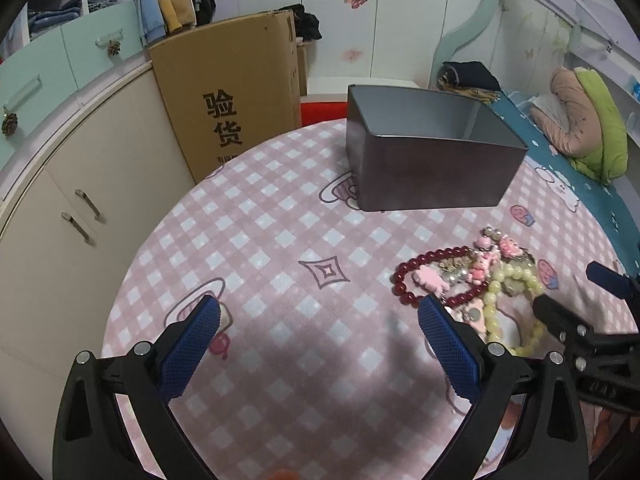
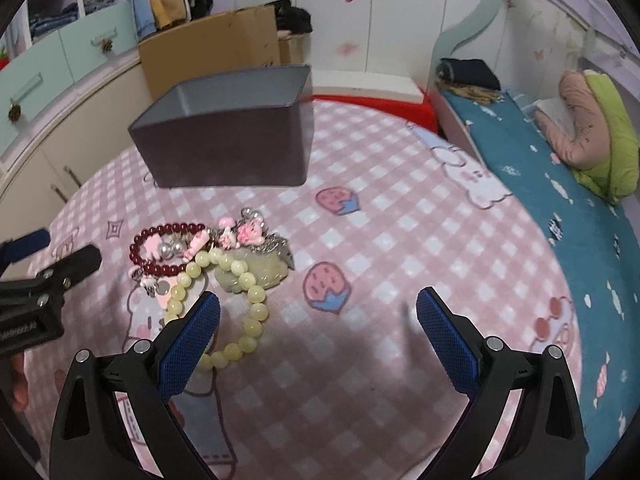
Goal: Organize jewelry
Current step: 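Grasp the dark red bead bracelet with the left gripper while the right gripper grasps the pale yellow bead bracelet, then carry both bracelets to the grey metal box and release them inside, then move the left gripper back to the pink charm keychain and open, then grasp the pink charm keychain with the left gripper while the right gripper grasps another pink charm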
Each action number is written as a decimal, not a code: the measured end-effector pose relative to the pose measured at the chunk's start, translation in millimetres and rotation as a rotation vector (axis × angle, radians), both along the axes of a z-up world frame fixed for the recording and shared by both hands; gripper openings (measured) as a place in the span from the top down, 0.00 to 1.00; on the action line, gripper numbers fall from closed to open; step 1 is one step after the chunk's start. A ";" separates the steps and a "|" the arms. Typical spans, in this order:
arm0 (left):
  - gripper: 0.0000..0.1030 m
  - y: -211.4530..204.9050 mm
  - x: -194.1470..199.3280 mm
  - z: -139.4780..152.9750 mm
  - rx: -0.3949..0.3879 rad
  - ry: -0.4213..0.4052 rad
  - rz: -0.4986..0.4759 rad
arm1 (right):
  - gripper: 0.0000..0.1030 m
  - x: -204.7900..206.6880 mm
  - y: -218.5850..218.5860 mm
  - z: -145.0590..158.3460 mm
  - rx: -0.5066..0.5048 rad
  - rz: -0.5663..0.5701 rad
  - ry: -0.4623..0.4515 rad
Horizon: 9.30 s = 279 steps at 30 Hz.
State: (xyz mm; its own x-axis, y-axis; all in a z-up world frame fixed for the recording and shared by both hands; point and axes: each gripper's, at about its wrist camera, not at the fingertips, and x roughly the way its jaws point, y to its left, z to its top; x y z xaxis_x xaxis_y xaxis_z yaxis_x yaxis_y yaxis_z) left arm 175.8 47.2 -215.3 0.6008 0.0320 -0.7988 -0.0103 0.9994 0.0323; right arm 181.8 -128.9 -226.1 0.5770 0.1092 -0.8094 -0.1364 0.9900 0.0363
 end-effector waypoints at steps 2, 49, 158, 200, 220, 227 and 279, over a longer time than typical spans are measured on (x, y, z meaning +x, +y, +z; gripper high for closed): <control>0.07 -0.4 4.5 -1.6 -0.002 0.002 -0.002 | 0.21 1.5 1.0 -3.0 0.005 0.014 0.002; 0.94 -14.1 -7.7 30.1 -0.186 -0.072 -0.262 | 0.85 -24.0 -35.0 22.7 0.137 0.016 -0.054; 0.82 -17.3 118.9 46.8 -0.265 -0.038 -0.237 | 0.88 116.3 31.0 46.5 0.177 0.087 -0.070; 0.34 -35.1 -61.3 2.4 -0.133 -0.104 -0.178 | 0.33 -58.0 -31.7 37.6 0.130 -0.032 -0.111; 0.88 -28.7 -52.0 -8.9 -0.186 -0.024 -0.242 | 0.33 -50.2 -12.9 13.4 0.133 0.002 -0.038; 1.00 -9.3 -63.7 16.8 -0.186 -0.089 -0.224 | 0.33 -44.4 16.6 10.3 0.115 0.072 -0.029; 0.89 12.0 -82.8 -12.3 -0.205 -0.034 -0.297 | 0.75 -46.8 26.8 11.2 0.152 0.160 -0.012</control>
State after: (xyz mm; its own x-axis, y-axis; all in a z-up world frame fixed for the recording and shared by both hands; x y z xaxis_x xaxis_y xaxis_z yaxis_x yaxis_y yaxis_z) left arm 93.0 59.2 -227.6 0.5862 -0.3062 -0.7501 0.2835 0.9448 -0.1642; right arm 135.0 -102.0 -214.9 0.5521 0.3201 -0.7699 -0.2925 0.9390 0.1806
